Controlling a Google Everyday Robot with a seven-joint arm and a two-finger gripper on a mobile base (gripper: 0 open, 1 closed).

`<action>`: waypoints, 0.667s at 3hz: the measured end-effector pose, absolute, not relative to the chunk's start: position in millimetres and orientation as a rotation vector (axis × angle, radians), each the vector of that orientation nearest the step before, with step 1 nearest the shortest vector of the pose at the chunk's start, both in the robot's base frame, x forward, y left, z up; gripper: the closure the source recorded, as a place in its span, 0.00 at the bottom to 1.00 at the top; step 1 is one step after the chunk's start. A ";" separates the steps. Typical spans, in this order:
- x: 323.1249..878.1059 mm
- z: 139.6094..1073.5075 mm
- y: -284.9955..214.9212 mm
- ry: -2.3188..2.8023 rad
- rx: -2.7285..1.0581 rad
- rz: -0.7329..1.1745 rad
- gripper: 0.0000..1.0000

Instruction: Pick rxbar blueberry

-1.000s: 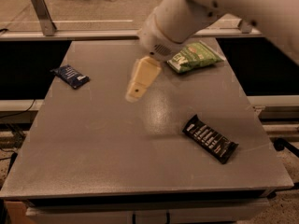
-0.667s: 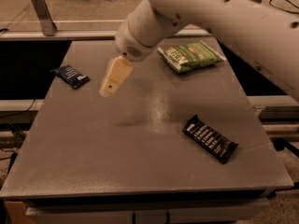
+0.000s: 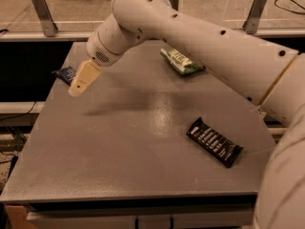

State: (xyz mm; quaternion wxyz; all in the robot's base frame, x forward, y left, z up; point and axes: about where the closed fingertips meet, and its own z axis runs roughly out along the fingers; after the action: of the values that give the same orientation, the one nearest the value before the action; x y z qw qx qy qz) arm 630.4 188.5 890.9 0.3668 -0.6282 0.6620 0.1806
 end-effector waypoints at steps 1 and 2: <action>640.5 875.6 215.9 1.701 -1.599 0.506 0.00; 651.6 861.5 233.8 1.712 -1.569 0.550 0.00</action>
Offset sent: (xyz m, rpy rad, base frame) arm 0.0374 0.0637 -0.0447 0.0993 0.0821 -0.0225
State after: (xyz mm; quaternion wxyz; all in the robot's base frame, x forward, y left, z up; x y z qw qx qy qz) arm 651.6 233.8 861.5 0.3687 -0.6110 0.6669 0.2144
